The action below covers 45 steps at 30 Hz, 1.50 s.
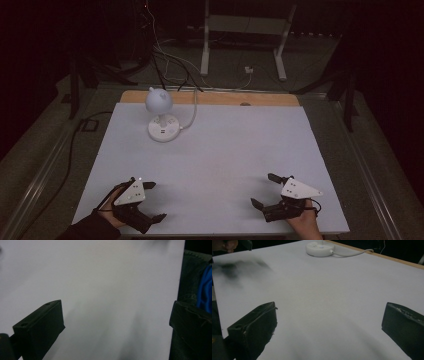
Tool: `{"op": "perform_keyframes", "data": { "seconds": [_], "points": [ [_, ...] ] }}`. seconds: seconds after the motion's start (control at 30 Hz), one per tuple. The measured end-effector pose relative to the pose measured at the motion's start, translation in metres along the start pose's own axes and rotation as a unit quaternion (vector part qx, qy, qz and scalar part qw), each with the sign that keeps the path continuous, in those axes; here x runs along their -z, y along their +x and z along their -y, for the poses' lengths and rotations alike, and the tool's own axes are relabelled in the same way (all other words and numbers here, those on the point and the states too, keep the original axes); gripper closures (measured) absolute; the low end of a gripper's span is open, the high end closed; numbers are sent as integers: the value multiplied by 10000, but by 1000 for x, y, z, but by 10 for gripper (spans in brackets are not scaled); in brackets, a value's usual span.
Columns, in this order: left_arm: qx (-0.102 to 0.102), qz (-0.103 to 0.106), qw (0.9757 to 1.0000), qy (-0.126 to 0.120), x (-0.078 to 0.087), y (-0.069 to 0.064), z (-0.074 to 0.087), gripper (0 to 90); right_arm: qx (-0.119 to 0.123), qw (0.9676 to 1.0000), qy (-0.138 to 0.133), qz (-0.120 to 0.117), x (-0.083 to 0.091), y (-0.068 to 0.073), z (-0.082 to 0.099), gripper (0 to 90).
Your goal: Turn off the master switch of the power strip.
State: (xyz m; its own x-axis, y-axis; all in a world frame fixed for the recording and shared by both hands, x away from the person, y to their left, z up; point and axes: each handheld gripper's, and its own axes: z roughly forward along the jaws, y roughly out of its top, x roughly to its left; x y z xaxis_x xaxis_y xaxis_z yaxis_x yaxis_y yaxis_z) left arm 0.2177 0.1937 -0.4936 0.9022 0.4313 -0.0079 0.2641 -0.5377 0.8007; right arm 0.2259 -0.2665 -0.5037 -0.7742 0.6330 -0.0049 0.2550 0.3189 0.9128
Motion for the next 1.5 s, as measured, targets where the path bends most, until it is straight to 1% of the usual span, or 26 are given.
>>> {"op": "perform_keyframes", "data": {
  "seconds": [0.1, 0.13, 0.3, 0.33, 0.5, 0.63, 0.83, 1.17, 1.23, 1.37, 1.4, 1.5],
  "points": [
    [-75, 42, 10000, 6, 3, 0, -9, 1, -21, 10000, -26, -24, 1, 0, 0, 0],
    [-68, 78, 9999, -26, 4, 0, -12, 1, -19, 10000, -32, -22, 1, 0, 0, 0],
    [-157, 107, 9998, -41, 8, 1, -24, 1, -32, 10000, -68, -57, 1, 1, -1, 0],
    [-141, 127, 9998, -46, 9, 1, -26, 1, -31, 10000, -73, -58, 1, 1, -1, 0],
    [-184, 147, 9997, -9, 9, 4, -33, 1, -79, 9999, -106, -76, 2, 0, -1, 0],
    [-187, 155, 9997, -44, 10, 7, -39, 1, -79, 9999, -119, -88, 2, 0, -1, 0],
    [-220, 165, 9996, -23, 12, 11, -48, 1, -124, 9997, -140, -130, 3, 0, -1, 0],
    [-216, 67, 9997, -38, 13, 20, -59, 1, -118, 9998, -156, -107, 3, 0, -1, 0],
    [-180, -1, 9998, -53, 13, 23, -61, 1, -114, 9998, -160, -97, 3, 0, -2, 0],
    [-93, -30, 10000, -22, 12, 29, -66, 1, -95, 9998, -142, -80, 3, 0, -1, 0],
    [-95, -83, 9999, -2, 11, 30, -67, 1, -104, 9998, -145, -86, 3, 0, -1, 0],
    [-49, -120, 9999, 9, 10, 35, -70, 1, -75, 9998, -147, -84, 3, 0, -1, 0]
  ]
}}
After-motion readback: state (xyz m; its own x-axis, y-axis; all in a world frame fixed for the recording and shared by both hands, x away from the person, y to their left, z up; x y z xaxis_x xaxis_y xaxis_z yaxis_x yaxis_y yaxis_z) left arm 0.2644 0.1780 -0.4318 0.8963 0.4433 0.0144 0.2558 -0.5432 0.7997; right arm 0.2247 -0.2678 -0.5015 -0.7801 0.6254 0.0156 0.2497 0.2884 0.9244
